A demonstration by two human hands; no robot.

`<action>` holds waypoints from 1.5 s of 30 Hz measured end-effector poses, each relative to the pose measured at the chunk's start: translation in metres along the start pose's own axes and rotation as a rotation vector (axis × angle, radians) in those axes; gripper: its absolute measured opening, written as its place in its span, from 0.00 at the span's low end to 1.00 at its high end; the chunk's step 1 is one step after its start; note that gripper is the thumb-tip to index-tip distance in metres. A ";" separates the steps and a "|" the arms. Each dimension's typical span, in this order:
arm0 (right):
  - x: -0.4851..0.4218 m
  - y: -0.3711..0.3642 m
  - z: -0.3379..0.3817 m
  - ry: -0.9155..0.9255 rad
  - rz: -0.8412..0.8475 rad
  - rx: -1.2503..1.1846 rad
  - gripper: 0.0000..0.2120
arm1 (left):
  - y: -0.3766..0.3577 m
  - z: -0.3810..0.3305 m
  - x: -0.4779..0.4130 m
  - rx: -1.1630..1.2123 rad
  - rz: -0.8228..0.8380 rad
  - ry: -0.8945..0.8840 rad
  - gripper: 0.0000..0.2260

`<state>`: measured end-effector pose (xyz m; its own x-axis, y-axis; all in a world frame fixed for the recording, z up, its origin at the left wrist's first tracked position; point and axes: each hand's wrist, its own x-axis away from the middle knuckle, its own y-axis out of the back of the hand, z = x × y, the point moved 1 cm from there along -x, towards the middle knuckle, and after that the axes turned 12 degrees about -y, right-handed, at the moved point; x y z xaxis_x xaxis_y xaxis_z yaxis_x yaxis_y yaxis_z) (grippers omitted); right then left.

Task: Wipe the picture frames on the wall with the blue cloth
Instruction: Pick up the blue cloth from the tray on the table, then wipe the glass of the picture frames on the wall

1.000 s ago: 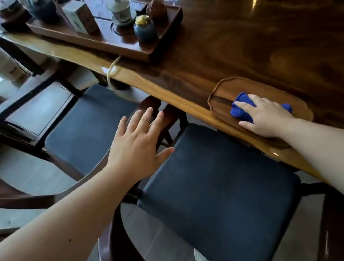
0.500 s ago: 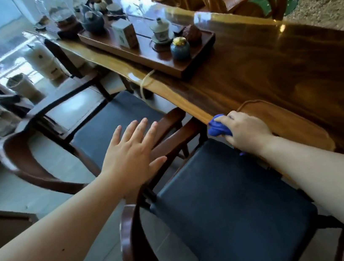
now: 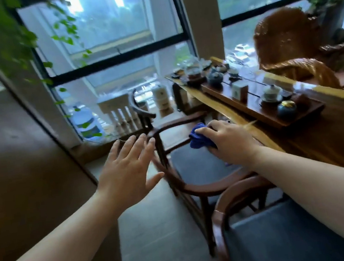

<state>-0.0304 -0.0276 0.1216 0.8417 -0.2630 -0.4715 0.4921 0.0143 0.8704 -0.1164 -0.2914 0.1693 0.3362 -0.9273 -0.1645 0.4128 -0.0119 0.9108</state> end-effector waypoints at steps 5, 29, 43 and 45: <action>-0.040 0.040 0.117 0.176 -0.049 -0.070 0.22 | 0.068 0.052 0.098 -0.124 -0.018 0.185 0.35; -0.126 0.163 0.528 0.733 -0.229 -0.974 0.24 | 0.327 0.146 0.357 -0.781 0.163 0.805 0.34; -0.149 0.363 0.654 0.947 -0.468 -1.278 0.22 | 0.496 0.169 0.400 -1.150 0.097 1.023 0.37; -0.148 0.384 0.669 0.965 -0.482 -1.294 0.23 | 0.502 0.180 0.401 -1.137 0.075 1.042 0.39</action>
<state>-0.1148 -0.6289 0.6199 0.1488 0.1589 -0.9760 0.1613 0.9699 0.1825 0.0729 -0.7371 0.6286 0.6071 -0.2436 -0.7564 0.6113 0.7513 0.2488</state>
